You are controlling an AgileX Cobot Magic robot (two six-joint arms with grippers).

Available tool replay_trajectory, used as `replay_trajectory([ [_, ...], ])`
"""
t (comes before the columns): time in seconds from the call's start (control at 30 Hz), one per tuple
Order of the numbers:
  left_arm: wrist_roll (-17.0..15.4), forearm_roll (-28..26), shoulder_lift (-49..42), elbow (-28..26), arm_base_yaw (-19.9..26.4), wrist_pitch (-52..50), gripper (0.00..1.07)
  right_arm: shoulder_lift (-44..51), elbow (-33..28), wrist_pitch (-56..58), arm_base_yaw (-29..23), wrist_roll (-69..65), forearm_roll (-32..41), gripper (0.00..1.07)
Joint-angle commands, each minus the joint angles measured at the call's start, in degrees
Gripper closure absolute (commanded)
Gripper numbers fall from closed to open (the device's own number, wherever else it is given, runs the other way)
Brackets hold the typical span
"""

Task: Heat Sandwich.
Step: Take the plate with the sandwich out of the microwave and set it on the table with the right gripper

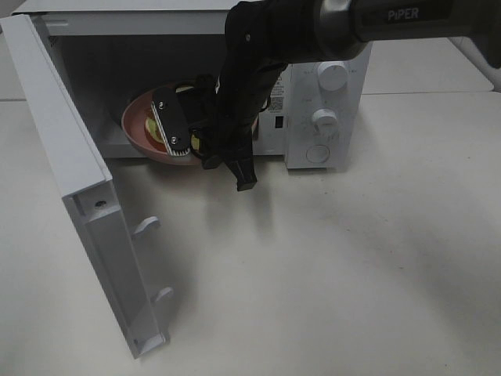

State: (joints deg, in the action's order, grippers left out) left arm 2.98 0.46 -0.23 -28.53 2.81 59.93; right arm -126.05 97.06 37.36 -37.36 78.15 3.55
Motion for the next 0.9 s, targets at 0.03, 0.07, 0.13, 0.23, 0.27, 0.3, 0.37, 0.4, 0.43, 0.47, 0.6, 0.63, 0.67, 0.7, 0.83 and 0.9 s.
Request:
replay_trajectory([
  [0.03,-0.34,0.11,-1.20,0.23,0.06,-0.69,0.09,2.75,-2.23,-1.09,-0.06,0.92,-0.06,1.07],
  [0.07,-0.34,0.11,-1.20,0.23,0.06,-0.69,0.09,3.55,-3.38,-1.32,-0.06,1.66,-0.06,1.07],
  [0.13,-0.34,0.11,-1.20,0.23,0.06,-0.69,0.09,5.73,-6.19,-2.12,-0.06,2.35,-0.06,1.07],
  [0.23,-0.34,0.11,-1.20,0.23,0.06,-0.69,0.09,7.33,-8.08,-2.75,-0.06,2.41,-0.06,1.07],
  [0.27,-0.34,0.11,-1.20,0.23,0.06,-0.69,0.09,8.08,-9.00,-3.09,-0.06,2.64,-0.06,1.07],
  [0.3,-0.34,0.11,-1.20,0.23,0.06,-0.69,0.09,9.34,-10.54,-3.90,-0.06,2.98,-0.06,1.07],
  [0.37,-0.34,0.11,-1.20,0.23,0.06,-0.69,0.09,10.03,-11.17,-4.07,-0.06,3.09,-0.06,1.07],
  [0.4,-0.34,0.11,-1.20,0.23,0.06,-0.69,0.09,10.43,-11.92,-4.13,-0.06,3.38,-0.06,1.07],
  [0.43,-0.34,0.11,-1.20,0.23,0.06,-0.69,0.09,11.46,-13.18,-4.13,-0.40,4.13,-0.06,1.07],
  [0.47,-0.34,0.11,-1.20,0.23,0.06,-0.69,0.09,11.46,-13.18,-4.13,-0.40,4.13,-0.06,1.07],
  [0.6,-0.34,0.11,-1.20,0.23,0.06,-0.69,0.09,13.64,-15.93,-5.67,-1.09,4.24,0.00,1.07],
  [0.63,-0.34,0.11,-1.20,0.23,0.06,-0.69,0.09,13.98,-16.39,-5.84,-1.38,4.24,0.00,1.07],
  [0.67,-0.34,0.11,-1.20,0.23,0.06,-0.69,0.09,14.38,-16.90,-5.90,-1.43,4.18,0.00,1.07],
  [0.7,-0.34,0.11,-1.20,0.23,0.06,-0.69,0.09,15.07,-17.88,-6.07,-1.43,4.18,0.17,1.07],
  [0.83,-0.34,0.11,-1.20,0.23,0.06,-0.69,0.09,16.10,-19.54,-5.90,-1.43,4.13,0.46,1.07],
  [0.9,-0.34,0.11,-1.20,0.23,0.06,-0.69,0.09,17.70,-21.31,-6.02,-1.43,4.13,1.32,1.07],
])
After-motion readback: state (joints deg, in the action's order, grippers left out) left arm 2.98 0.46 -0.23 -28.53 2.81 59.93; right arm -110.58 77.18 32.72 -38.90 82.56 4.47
